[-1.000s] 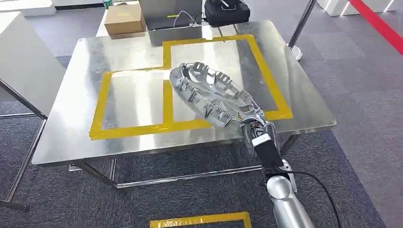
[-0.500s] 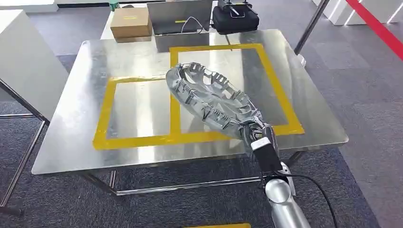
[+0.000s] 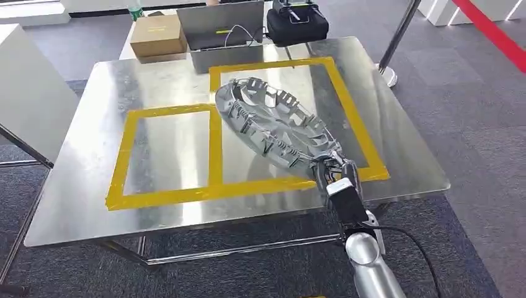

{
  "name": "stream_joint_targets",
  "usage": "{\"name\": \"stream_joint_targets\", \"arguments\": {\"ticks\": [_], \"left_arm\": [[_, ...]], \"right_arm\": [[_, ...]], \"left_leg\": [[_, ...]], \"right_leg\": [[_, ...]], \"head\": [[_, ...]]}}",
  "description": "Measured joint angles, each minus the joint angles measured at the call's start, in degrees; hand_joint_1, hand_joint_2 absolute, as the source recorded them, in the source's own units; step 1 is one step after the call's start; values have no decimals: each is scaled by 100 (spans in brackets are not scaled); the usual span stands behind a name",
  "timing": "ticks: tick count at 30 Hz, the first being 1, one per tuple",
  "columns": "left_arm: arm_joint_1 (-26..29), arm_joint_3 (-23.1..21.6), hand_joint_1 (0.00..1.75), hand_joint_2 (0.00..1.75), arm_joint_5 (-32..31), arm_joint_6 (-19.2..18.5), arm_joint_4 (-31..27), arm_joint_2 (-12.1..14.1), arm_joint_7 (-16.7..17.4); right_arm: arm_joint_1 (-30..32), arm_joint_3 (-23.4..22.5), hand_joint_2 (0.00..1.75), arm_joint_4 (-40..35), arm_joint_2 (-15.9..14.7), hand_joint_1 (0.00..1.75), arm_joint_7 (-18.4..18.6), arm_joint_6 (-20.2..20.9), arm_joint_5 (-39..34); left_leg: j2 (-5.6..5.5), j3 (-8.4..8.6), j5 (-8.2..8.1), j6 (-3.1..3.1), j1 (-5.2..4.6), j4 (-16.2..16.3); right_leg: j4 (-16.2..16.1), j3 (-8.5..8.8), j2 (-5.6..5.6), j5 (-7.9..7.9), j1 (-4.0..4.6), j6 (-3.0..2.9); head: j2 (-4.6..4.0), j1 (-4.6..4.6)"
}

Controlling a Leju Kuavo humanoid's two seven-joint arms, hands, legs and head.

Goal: Take the parts from the cabinet and place them on the table.

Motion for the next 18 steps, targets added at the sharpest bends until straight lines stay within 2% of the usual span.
{"name": "stream_joint_targets", "arguments": {"ticks": [1, 2, 3, 4, 8, 11, 13, 15, 18], "left_arm": [[0, 0, 0, 0, 0, -2, 2, 0, 0], [-10, 0, 0, 0, 0, -2, 0, -2, -2], [-22, 0, 0, 0, -7, -2, 0, -7, -2], [-16, 0, 0, 0, -9, -2, 2, -9, -2], [-11, 2, 0, 0, -7, 22, 0, -9, -44], [-11, 7, 0, 0, 13, 46, 0, -7, -125], [-11, 13, 0, 0, 22, 92, 0, -4, -221], [-12, 24, 0, 0, 28, 101, 0, 0, -278], [-12, 35, 0, 0, -79, 68, 0, 2, -297]], "right_arm": [[-6, -2, 175, 0, 2, 175, 4, 8, 2], [-15, -7, 175, -4, 2, 175, 13, 35, 2], [-18, -9, 175, -22, 4, 175, 31, 74, -7], [-17, -13, 175, -26, 9, 175, 50, 122, -35], [-20, -11, 175, -26, 57, 175, 116, 199, -77], [-61, -9, 175, -26, 101, 175, 109, 201, -77], [-80, -7, 175, -28, 133, 175, 79, 76, -50], [-81, -9, 175, -31, 197, 175, 68, -206, 9], [-104, -13, 175, -66, 238, 175, -20, -483, -26]], "left_leg": [[-4, 125, 33, 10, -12, -267], [-10, 197, -3, 20, -28, -383], [-10, 184, 16, 27, -22, -386], [-14, 184, 27, 13, -13, -391], [-46, 185, 24, 24, -21, -391], [-43, 185, 16, 64, -33, -389], [-43, 185, 14, 66, -39, -388], [-44, 184, 12, 72, -43, -385], [-41, 185, 11, 73, -43, -385]], "right_leg": [[1, 13, 1, -22, 19, 29], [17, -4, 15, -41, 49, 63], [13, -10, 12, -39, 50, 79], [8, -5, 10, -42, 51, -8], [-71, 50, -14, -24, 49, 12], [-98, 59, -16, -11, 43, 36], [-104, 58, -16, -8, 38, 46], [-106, 58, -16, -7, 30, 112], [-106, 55, -15, -5, 32, 116]], "head": [[0, 0], [0, -11], [0, 7], [0, 2], [0, 9], [0, 7], [0, 7], [0, 4], [0, 4]]}}
